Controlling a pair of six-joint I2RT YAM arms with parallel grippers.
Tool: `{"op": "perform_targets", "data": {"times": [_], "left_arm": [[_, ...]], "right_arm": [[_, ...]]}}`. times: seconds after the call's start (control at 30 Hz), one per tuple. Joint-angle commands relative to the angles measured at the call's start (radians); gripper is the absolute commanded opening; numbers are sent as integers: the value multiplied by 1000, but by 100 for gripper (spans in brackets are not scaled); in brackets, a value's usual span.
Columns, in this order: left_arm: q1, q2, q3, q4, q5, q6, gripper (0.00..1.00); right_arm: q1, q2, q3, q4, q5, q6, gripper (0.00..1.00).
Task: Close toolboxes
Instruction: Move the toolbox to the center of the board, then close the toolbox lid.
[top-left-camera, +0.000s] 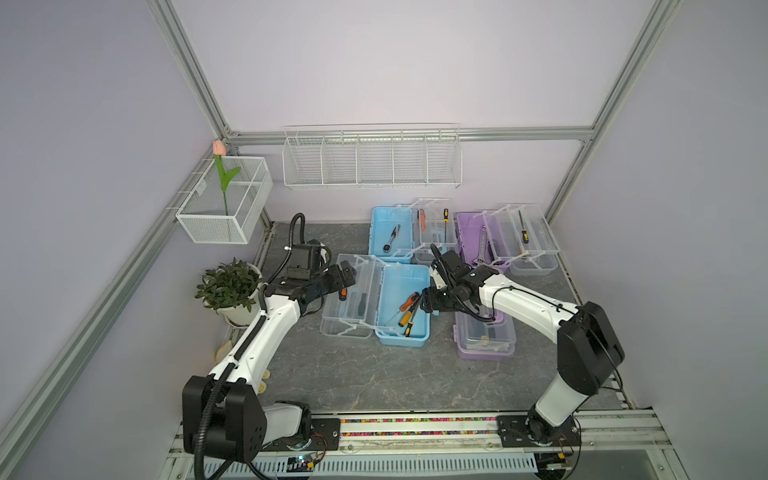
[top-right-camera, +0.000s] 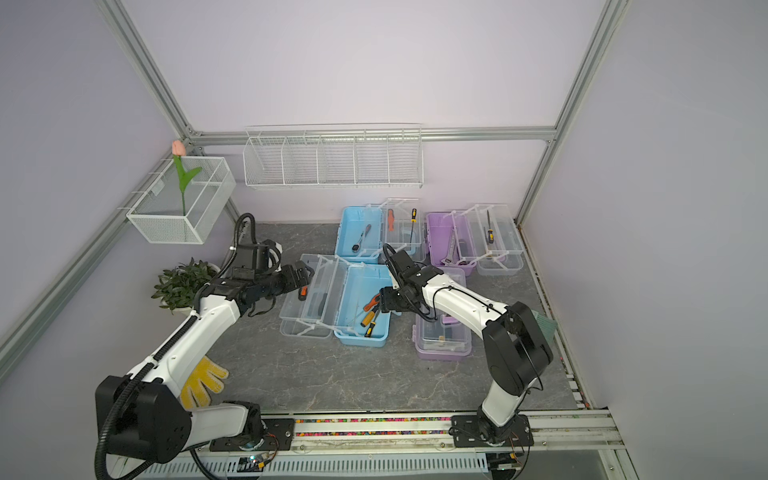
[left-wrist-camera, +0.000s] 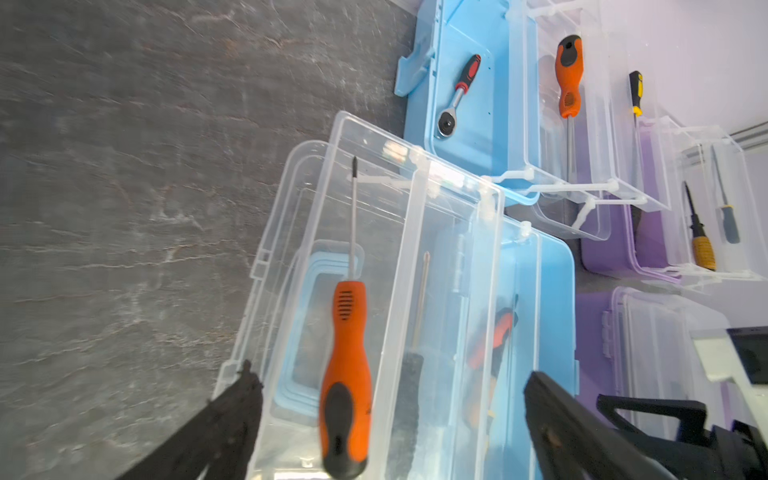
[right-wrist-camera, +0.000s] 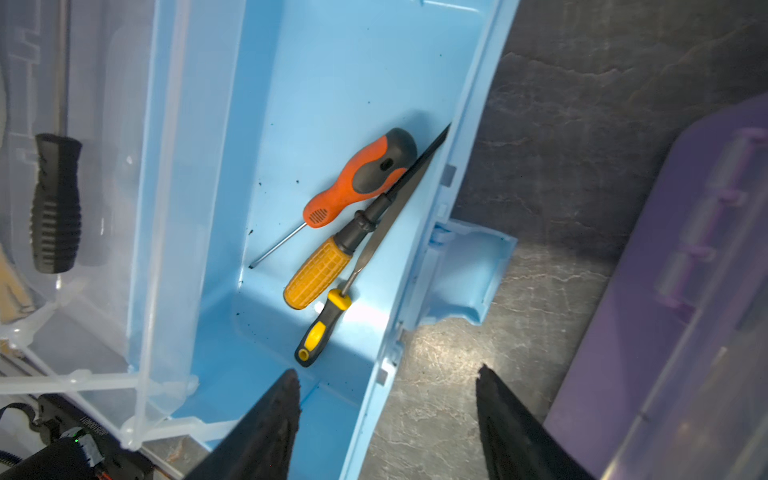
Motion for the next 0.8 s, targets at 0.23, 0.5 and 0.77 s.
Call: {"op": "perform_targets", "data": {"times": [0.23,0.5,0.77], "left_arm": [[327,-117,-91,-41,7,-14,78],[327,6,-198,59,87,-94,65],[314,64,-369,309,280,-211,56]], "right_arm": [[-24,74,29,17,16,-6,59],[-26,105,54,26,16,-24,57],[-34,119,58,48,-4,-20,57]]}}
